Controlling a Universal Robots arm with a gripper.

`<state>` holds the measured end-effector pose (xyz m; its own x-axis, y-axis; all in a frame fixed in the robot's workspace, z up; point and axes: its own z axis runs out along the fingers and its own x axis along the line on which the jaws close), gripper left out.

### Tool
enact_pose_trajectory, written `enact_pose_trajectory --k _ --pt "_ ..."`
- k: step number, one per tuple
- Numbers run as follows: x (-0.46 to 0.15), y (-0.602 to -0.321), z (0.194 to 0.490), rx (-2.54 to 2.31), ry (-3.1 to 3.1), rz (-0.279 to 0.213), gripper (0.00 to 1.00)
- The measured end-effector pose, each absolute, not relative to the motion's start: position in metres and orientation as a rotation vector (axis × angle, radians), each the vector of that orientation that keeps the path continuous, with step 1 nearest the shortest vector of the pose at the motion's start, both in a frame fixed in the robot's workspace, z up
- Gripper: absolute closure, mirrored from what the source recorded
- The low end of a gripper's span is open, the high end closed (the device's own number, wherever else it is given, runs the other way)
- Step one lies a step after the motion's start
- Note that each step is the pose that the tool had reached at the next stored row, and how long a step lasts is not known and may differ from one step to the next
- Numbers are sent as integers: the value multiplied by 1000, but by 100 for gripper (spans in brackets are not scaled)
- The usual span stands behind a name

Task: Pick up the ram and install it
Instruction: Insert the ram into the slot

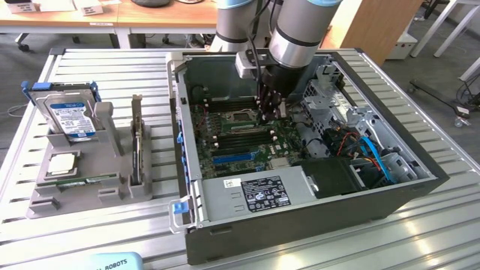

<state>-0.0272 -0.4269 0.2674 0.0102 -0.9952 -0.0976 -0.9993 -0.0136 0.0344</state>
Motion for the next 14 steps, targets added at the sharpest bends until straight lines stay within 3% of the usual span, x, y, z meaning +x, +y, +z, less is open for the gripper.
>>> enact_pose_trajectory --k 14 --pt "-27 -425 264 -2201 2175 145 88"
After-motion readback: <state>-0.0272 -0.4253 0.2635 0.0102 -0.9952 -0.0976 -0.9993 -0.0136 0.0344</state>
